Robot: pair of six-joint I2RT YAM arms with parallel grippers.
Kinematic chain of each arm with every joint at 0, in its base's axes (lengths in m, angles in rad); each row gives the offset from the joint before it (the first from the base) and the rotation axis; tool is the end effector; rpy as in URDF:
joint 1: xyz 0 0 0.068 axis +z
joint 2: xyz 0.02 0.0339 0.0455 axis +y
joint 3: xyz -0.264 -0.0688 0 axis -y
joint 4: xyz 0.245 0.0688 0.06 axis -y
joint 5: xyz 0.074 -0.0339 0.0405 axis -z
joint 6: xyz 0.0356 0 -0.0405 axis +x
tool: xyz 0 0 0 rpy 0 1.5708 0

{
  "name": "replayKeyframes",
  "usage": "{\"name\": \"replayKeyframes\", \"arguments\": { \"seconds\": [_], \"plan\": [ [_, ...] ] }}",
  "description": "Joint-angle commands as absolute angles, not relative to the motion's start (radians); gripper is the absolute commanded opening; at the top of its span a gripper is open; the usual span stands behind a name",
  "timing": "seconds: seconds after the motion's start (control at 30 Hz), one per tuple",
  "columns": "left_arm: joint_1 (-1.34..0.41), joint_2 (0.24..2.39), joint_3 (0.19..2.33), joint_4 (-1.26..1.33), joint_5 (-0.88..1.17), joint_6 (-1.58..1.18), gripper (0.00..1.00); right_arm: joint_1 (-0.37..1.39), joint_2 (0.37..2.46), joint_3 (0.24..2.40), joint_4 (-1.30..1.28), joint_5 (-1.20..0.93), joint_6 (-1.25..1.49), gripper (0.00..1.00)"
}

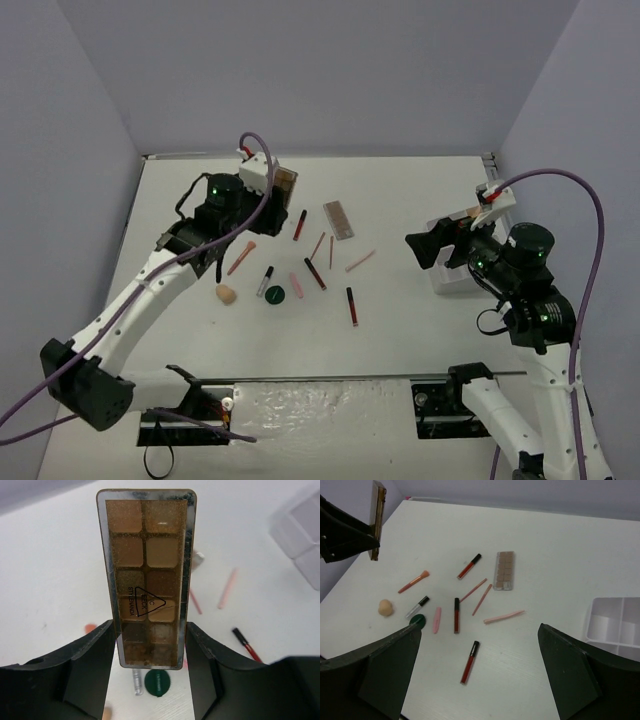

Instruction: Organize the makeup

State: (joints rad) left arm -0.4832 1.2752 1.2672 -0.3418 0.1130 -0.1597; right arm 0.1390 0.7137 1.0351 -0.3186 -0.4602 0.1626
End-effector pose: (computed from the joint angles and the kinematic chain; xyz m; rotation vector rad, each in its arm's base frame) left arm 0.2561 -0.1389 0.3866 0.3910 1.9163 -0.5369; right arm 0.1363 0.0350 0.4209 -0.3474 1.5615 0.5953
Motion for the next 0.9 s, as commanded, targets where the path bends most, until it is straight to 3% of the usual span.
{"name": "replayKeyframes", "arguments": {
  "seconds": [0.0,0.43,0.87],
  "plan": [
    [-0.614,1.183,1.235,-0.204,0.158,-0.088,0.05,0.146,0.827,1.121,-0.267,-0.688,0.209,0.99],
    [-0.964,1.294,1.355,-0.203,0.074,-0.009,0.05,0.165,0.94,1.218,-0.25,-0.787,0.266,0.91],
    [-1.03,1.383,1.442,-0.193,0.061,0.057,0.05,0.189,0.971,1.157,-0.245,-0.809,0.281,0.78]
  ]
}}
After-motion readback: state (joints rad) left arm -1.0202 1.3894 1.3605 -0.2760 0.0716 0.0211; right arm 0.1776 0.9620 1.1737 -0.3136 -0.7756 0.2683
